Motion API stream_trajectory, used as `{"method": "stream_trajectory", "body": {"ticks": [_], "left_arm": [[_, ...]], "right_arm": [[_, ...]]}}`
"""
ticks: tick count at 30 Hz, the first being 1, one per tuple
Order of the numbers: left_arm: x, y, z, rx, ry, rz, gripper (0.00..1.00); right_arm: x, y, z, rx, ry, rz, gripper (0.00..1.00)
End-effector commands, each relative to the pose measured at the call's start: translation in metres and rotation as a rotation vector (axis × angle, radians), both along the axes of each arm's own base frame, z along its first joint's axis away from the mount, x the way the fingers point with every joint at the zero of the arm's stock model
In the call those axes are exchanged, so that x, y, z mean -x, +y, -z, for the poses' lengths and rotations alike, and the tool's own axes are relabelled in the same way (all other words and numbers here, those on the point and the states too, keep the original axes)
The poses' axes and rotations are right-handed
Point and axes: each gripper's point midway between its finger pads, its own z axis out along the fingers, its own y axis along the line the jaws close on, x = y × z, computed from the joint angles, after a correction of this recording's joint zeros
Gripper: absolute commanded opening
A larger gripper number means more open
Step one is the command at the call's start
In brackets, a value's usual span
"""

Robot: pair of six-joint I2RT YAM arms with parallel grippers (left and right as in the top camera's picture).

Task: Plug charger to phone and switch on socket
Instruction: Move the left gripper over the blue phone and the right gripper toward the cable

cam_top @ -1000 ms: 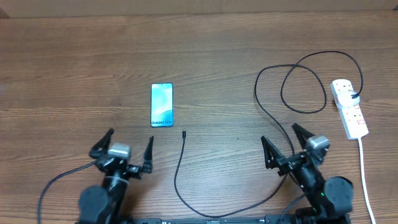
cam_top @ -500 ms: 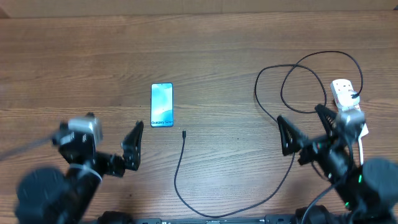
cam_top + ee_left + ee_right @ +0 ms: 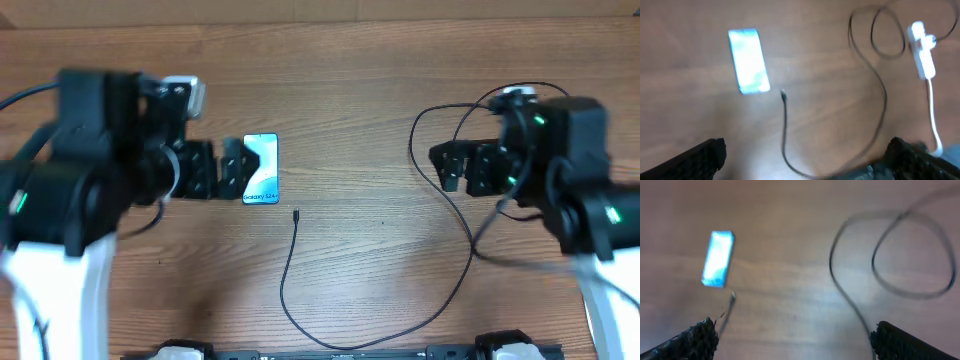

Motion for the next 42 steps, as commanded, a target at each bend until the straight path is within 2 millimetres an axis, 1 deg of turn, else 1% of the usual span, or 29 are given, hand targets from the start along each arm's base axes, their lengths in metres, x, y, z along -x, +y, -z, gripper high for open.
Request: {"method": "stream_trajectory", "body": {"ticks": [1, 2, 3, 4, 5, 6, 7, 8, 10, 11, 12, 13, 14, 15, 16, 17, 22, 26, 28, 33, 37, 42], "left_arm": [[-0.009, -0.016, 0.016, 0.093, 0.14, -0.002, 1.0], [-0.011, -0.02, 0.023, 0.106, 0.179, 0.005, 0.94], [-0.013, -0.023, 0.029, 0.116, 0.218, 0.01, 0.63], [-0.015, -0.024, 0.034, 0.12, 0.246, 0.012, 0.24], [-0.016, -0.024, 0.041, 0.115, 0.281, 0.009, 0.04], [-0.018, -0.024, 0.048, 0.11, 0.316, 0.006, 0.04], [-0.019, -0.024, 0.054, 0.107, 0.342, 0.004, 0.04], [-0.025, -0.026, 0.065, 0.101, 0.383, 0.002, 0.04], [-0.03, -0.027, 0.075, 0.095, 0.418, 0.003, 0.06], [-0.032, -0.029, 0.08, 0.092, 0.436, 0.005, 0.11], [-0.034, -0.029, 0.084, 0.085, 0.45, 0.006, 0.2], [-0.036, -0.03, 0.09, 0.072, 0.465, 0.007, 0.28], [-0.038, -0.03, 0.096, 0.053, 0.48, 0.008, 0.43], [-0.04, -0.03, 0.102, 0.034, 0.491, 0.01, 0.61], [-0.041, -0.03, 0.108, 0.011, 0.505, 0.013, 0.87], [-0.042, -0.031, 0.114, -0.01, 0.52, 0.017, 1.0], [-0.049, -0.033, 0.143, -0.091, 0.588, 0.029, 1.0], [-0.06, -0.026, 0.171, -0.168, 0.634, 0.014, 1.0], [-0.065, -0.022, 0.187, -0.201, 0.671, -0.021, 1.0], [-0.077, -0.023, 0.223, -0.221, 0.739, -0.034, 1.0], [-0.083, -0.024, 0.254, -0.237, 0.796, -0.04, 1.0], [-0.092, -0.017, 0.285, -0.293, 0.811, -0.054, 1.0]], "right_arm": [[-0.01, 0.004, 0.022, 0.012, 0.099, -0.014, 1.0], [-0.011, 0.004, 0.032, 0.017, 0.14, -0.013, 1.0], [-0.012, 0.004, 0.042, 0.023, 0.18, -0.013, 1.0], [-0.011, 0.004, 0.051, 0.028, 0.222, -0.014, 1.0], [-0.008, 0.003, 0.061, 0.035, 0.273, -0.013, 1.0], [-0.005, 0.003, 0.07, 0.042, 0.325, -0.013, 1.0], [-0.001, 0.002, 0.079, 0.049, 0.373, -0.013, 1.0], [0.004, 0.004, 0.093, 0.044, 0.459, -0.017, 1.0], [0.006, 0.015, 0.103, -0.008, 0.523, -0.041, 1.0], [0.006, 0.021, 0.106, -0.039, 0.544, -0.053, 1.0], [0.006, 0.026, 0.109, -0.069, 0.566, -0.065, 1.0], [0.006, 0.031, 0.111, -0.094, 0.582, -0.074, 1.0], [0.005, 0.034, 0.113, -0.11, 0.591, -0.08, 1.0], [0.004, 0.036, 0.115, -0.122, 0.597, -0.084, 1.0], [0.002, 0.037, 0.117, -0.123, 0.597, -0.085, 1.0], [0.0, 0.037, 0.119, -0.122, 0.599, -0.085, 1.0], [-0.009, 0.038, 0.12, -0.125, 0.57, -0.087, 1.0], [-0.022, 0.04, 0.119, -0.13, 0.512, -0.093, 1.0], [-0.031, 0.041, 0.117, -0.133, 0.474, -0.097, 1.0], [-0.044, 0.043, 0.114, -0.138, 0.414, -0.102, 1.0], [-0.046, 0.043, 0.114, -0.139, 0.407, -0.103, 1.0], [-0.046, 0.043, 0.114, -0.139, 0.407, -0.103, 1.0]]}}
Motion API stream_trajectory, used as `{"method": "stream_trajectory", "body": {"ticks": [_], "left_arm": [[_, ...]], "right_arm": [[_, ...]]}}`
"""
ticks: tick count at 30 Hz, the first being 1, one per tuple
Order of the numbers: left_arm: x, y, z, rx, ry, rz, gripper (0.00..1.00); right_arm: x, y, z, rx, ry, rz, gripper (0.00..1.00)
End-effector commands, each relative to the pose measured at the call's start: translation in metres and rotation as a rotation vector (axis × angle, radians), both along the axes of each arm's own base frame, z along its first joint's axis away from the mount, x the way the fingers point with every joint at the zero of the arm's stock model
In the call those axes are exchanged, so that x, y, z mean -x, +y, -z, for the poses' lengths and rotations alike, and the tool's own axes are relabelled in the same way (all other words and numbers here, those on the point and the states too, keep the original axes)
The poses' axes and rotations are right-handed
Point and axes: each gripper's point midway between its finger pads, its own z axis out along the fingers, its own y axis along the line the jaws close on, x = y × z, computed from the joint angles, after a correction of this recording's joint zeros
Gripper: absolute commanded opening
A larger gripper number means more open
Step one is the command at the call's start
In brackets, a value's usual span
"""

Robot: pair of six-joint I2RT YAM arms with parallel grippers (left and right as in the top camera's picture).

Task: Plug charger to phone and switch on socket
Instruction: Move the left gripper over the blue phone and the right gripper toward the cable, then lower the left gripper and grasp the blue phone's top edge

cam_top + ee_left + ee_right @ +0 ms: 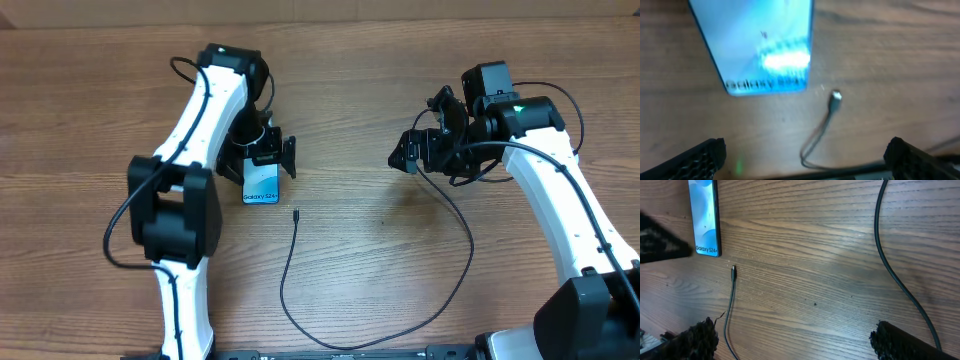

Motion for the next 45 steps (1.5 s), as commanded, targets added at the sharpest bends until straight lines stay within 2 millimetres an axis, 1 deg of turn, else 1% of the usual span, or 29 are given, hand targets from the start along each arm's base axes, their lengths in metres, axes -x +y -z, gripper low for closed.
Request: {"method": "stream_trajectory", "body": {"ticks": [1, 4, 6, 8, 14, 16, 19, 22, 26, 30, 31, 33, 39, 42, 45], "left_arm": [[-0.01, 0.008, 0.02, -0.064, -0.003, -0.015, 1.0], [-0.019, 0.008, 0.034, -0.073, -0.022, -0.02, 1.0], [-0.03, 0.011, 0.043, -0.096, -0.062, -0.015, 1.0], [-0.045, 0.017, 0.049, -0.135, -0.125, -0.006, 0.99], [-0.078, 0.022, 0.054, -0.177, -0.262, -0.028, 1.0], [-0.084, 0.023, 0.054, -0.186, -0.289, -0.037, 1.0], [-0.087, 0.025, 0.054, -0.201, -0.3, -0.048, 0.99], [-0.085, 0.025, 0.056, -0.205, -0.293, -0.064, 1.0], [-0.074, 0.028, 0.066, -0.214, -0.256, -0.058, 1.0], [-0.058, 0.031, 0.079, -0.225, -0.206, -0.055, 0.99], [-0.05, 0.03, 0.085, -0.221, -0.178, -0.054, 1.0], [-0.041, 0.029, 0.09, -0.207, -0.147, -0.055, 0.99], [-0.024, 0.024, 0.097, -0.172, -0.086, -0.062, 1.0], [-0.02, 0.023, 0.099, -0.169, -0.074, -0.062, 1.0], [-0.018, 0.016, 0.099, -0.128, -0.062, -0.074, 1.0]], "right_arm": [[-0.004, 0.003, -0.007, -0.011, -0.022, -0.006, 1.0], [-0.004, 0.003, -0.007, -0.011, -0.022, -0.006, 1.0], [-0.004, 0.003, -0.007, -0.011, -0.022, -0.006, 1.0], [-0.004, 0.003, -0.007, -0.011, -0.022, -0.006, 1.0], [-0.004, 0.003, -0.007, -0.011, -0.022, -0.006, 1.0], [-0.004, 0.003, -0.007, -0.011, -0.022, -0.006, 1.0], [-0.004, 0.003, -0.007, -0.011, -0.022, -0.006, 1.0], [-0.004, 0.003, -0.007, -0.011, -0.022, -0.006, 1.0], [-0.004, 0.003, -0.007, -0.011, -0.022, -0.006, 1.0], [-0.004, 0.003, -0.007, -0.011, -0.022, -0.006, 1.0], [-0.004, 0.003, -0.007, -0.011, -0.022, -0.006, 1.0], [-0.004, 0.003, -0.007, -0.011, -0.022, -0.006, 1.0], [-0.004, 0.003, -0.007, -0.011, -0.022, -0.006, 1.0], [-0.004, 0.003, -0.007, -0.011, -0.022, -0.006, 1.0], [-0.004, 0.003, -0.007, -0.011, -0.022, -0.006, 1.0]]}}
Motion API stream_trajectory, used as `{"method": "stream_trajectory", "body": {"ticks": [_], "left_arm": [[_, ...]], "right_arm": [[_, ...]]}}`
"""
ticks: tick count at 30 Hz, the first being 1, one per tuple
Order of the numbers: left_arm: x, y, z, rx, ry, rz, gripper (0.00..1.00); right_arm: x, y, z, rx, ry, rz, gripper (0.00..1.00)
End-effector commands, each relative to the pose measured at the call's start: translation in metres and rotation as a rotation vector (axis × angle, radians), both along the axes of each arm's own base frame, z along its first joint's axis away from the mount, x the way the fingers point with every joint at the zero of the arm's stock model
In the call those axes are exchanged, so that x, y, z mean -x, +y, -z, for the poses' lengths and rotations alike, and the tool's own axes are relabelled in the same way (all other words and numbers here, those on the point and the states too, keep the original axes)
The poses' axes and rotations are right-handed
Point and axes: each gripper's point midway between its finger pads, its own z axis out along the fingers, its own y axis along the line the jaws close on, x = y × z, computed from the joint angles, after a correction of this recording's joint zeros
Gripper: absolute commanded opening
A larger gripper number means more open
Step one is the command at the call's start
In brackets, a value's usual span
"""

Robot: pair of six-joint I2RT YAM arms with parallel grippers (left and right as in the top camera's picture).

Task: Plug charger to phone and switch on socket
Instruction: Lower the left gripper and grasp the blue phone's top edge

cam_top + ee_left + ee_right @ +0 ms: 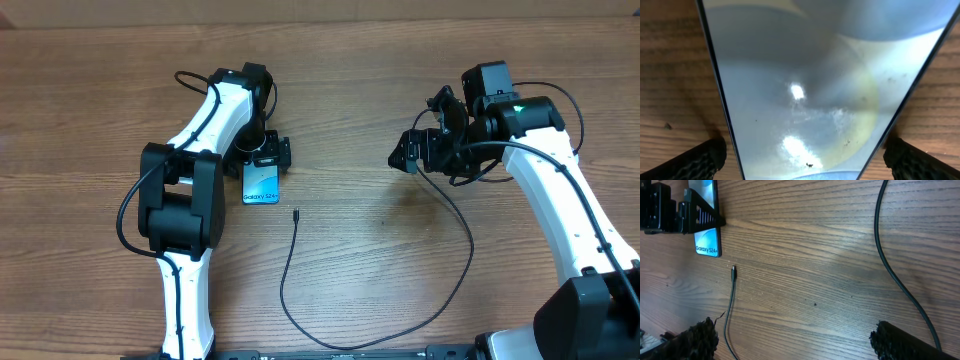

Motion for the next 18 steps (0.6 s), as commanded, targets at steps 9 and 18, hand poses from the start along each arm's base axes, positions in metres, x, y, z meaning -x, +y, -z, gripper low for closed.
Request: {"method": "stream_trajectory", "body": {"ticks": [9, 18], "left_arm": [[0.024, -0.03, 0.023, 0.166, 0.117, -0.044, 1.0], [0.026, -0.044, 0.019, 0.25, 0.137, -0.062, 1.0]], "right_arm": [[-0.004, 0.003, -0.007, -0.011, -0.021, -0.006, 1.0], [-0.004, 0.003, -0.007, -0.011, -0.021, -0.006, 1.0]]}}
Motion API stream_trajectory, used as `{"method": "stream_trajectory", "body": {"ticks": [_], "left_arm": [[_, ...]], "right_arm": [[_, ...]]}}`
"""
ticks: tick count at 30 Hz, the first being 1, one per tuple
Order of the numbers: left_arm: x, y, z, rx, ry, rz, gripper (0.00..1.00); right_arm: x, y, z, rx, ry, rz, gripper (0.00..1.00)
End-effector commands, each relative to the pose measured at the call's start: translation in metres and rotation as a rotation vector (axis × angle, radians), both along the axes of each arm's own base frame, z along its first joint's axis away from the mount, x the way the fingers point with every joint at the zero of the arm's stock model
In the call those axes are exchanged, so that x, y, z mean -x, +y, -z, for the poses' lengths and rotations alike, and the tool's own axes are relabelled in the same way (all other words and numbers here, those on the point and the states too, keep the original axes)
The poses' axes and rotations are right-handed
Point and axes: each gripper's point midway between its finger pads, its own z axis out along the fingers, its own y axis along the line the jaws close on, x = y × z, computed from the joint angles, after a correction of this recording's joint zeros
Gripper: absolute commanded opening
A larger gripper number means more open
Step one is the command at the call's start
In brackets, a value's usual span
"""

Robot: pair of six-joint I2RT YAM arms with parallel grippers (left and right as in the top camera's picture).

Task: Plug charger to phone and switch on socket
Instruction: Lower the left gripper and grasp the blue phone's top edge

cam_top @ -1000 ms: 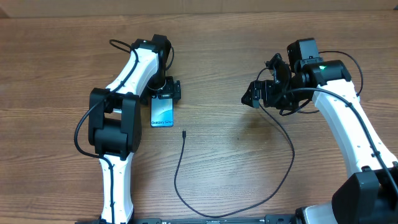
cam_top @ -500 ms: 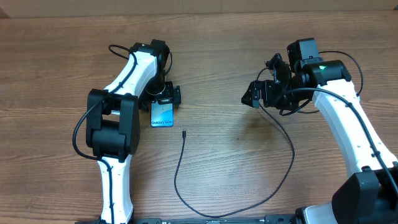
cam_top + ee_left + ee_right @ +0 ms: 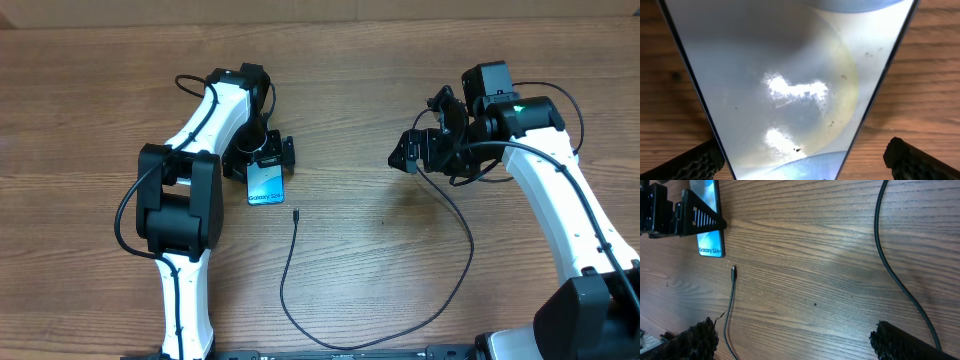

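Observation:
The phone (image 3: 266,187), screen up with a blue "Galaxy S24+" label, lies left of centre on the table; it fills the left wrist view (image 3: 790,75) and shows at the right wrist view's top left (image 3: 711,247). My left gripper (image 3: 268,157) (image 3: 805,167) is down over it and open, one finger touching the phone's left edge, the other clear of the right edge. The black charger cable's plug tip (image 3: 296,213) (image 3: 733,269) lies just below the phone. My right gripper (image 3: 415,150) (image 3: 795,345) hangs open and holds nothing. The socket is not visible.
The charger cable (image 3: 455,290) curves from the plug toward the table's front edge, then up the right side under my right arm, where it crosses the right wrist view (image 3: 900,280). The wooden table (image 3: 360,250) carries nothing else in view.
The phone has shifted slightly right and toward the front and turned a little between my left fingers. My right arm and the cable have not moved.
Both grippers were high over the table, left beside the phone. Then my left gripper hung open above the phone, and my right arm had come to where it still hangs. Later the left fingers straddled the phone low down. The phone now sits slightly turned.

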Motion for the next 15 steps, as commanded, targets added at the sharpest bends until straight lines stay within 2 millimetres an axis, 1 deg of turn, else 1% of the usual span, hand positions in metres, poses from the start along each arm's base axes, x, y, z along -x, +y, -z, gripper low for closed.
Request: {"method": "stream_trajectory", "body": {"ticks": [1, 8, 12, 15], "left_arm": [[0.02, -0.025, 0.023, 0.128, 0.107, -0.024, 1.0], [0.019, -0.026, 0.024, 0.132, 0.101, -0.024, 1.0], [0.002, -0.026, 0.027, 0.139, 0.028, -0.019, 1.0], [-0.006, -0.028, 0.029, 0.145, -0.006, -0.017, 1.0]], "right_arm": [[-0.004, 0.003, -0.007, -0.011, -0.021, -0.007, 1.0], [-0.004, 0.003, -0.007, -0.011, -0.021, -0.007, 1.0], [-0.004, 0.003, -0.007, -0.011, -0.021, -0.007, 1.0], [-0.004, 0.003, -0.007, -0.011, -0.021, -0.007, 1.0]]}}
